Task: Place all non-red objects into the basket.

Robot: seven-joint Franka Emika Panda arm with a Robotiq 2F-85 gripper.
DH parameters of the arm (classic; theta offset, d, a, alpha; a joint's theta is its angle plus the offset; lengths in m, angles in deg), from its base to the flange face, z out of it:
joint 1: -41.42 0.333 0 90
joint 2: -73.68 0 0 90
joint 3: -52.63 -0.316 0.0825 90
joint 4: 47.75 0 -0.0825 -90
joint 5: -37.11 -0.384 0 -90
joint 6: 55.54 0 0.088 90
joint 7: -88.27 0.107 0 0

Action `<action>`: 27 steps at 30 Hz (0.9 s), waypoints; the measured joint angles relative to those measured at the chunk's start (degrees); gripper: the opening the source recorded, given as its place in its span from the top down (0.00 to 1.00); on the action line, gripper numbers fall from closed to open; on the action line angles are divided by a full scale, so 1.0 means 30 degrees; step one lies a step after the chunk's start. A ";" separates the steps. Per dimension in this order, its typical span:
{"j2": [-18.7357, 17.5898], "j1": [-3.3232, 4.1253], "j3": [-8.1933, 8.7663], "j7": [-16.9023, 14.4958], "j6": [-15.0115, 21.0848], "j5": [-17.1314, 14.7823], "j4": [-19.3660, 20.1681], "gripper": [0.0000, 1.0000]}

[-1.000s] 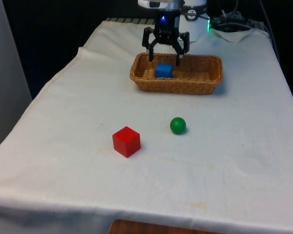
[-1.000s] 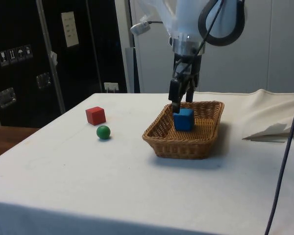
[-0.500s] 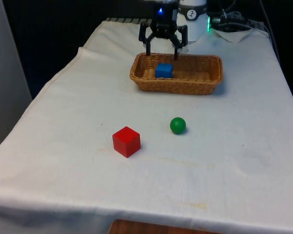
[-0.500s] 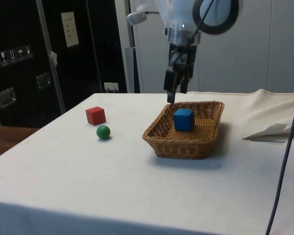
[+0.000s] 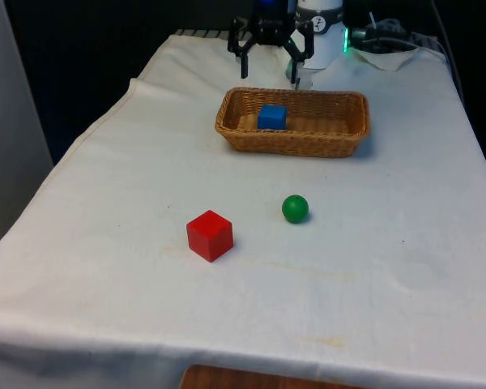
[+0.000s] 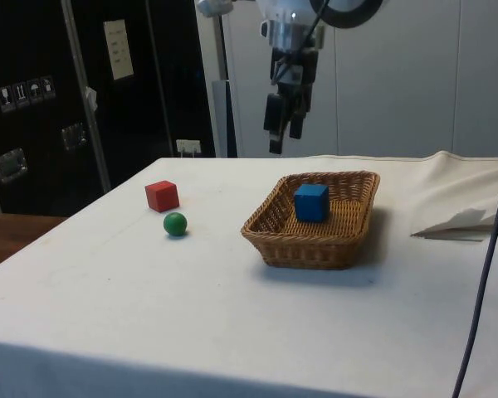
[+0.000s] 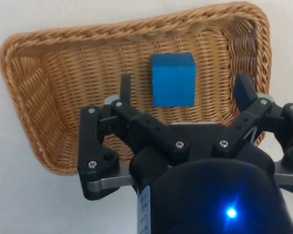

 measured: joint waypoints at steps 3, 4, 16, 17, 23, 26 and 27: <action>-0.0115 0.0038 -0.0210 0.0000 -0.0325 -0.0057 -0.0382 0.00; -0.0172 0.0057 -0.0306 0.0019 -0.0420 -0.0115 -0.0516 0.00; -0.1528 0.0115 -0.1394 0.0458 -0.1146 -0.0344 -0.2120 0.00; -0.1623 0.0115 -0.1471 0.0477 -0.1184 -0.0344 -0.2235 0.00; -0.2120 0.0134 -0.1814 0.0516 -0.1566 -0.0458 -0.2922 0.00; -0.2483 0.0153 -0.2024 0.0420 -0.1814 -0.0707 -0.3419 0.00; -0.2636 0.0172 -0.2101 0.0382 -0.1872 -0.0802 -0.3591 0.00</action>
